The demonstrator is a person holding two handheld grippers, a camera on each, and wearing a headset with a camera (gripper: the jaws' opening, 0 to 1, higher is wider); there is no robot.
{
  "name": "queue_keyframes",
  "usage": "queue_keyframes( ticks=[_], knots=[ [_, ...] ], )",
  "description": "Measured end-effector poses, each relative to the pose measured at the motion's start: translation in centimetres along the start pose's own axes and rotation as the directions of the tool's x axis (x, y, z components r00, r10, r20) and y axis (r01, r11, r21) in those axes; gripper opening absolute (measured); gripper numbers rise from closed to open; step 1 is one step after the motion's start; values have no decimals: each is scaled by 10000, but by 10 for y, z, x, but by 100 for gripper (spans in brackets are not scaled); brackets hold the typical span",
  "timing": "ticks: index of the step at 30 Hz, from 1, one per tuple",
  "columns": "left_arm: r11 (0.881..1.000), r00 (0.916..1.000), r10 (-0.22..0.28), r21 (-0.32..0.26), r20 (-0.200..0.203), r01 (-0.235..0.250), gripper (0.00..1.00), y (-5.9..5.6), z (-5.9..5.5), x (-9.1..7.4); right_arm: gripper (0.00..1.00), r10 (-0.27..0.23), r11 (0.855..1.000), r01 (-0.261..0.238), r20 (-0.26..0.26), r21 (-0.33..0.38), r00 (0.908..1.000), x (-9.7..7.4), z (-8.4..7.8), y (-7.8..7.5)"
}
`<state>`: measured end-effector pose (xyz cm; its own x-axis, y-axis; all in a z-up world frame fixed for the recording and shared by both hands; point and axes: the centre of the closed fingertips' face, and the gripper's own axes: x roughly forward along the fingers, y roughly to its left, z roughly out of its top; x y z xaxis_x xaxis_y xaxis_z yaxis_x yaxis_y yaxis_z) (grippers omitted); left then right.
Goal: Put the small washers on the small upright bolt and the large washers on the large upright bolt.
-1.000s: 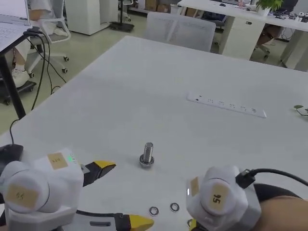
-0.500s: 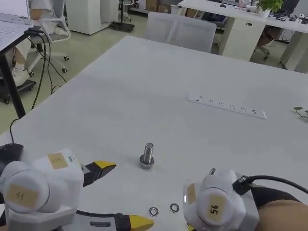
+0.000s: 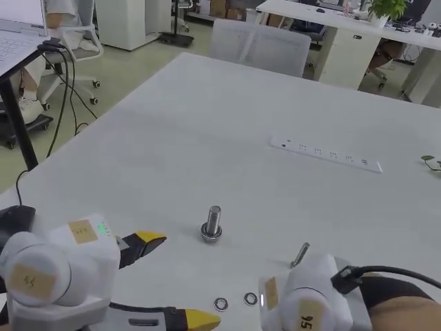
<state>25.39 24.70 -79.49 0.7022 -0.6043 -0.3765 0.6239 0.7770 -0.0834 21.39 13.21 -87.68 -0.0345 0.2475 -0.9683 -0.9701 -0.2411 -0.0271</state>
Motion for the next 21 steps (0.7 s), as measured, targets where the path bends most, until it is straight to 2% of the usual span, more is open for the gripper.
queue_keyframes(
  ticks=[21],
  knots=[
    [10000, 10000, 10, -47, 0, -10, 79, -1, -3, -3, 14, -55, 10000, 55, -61, -46, 10000, -1, -3, -4]
  ],
)
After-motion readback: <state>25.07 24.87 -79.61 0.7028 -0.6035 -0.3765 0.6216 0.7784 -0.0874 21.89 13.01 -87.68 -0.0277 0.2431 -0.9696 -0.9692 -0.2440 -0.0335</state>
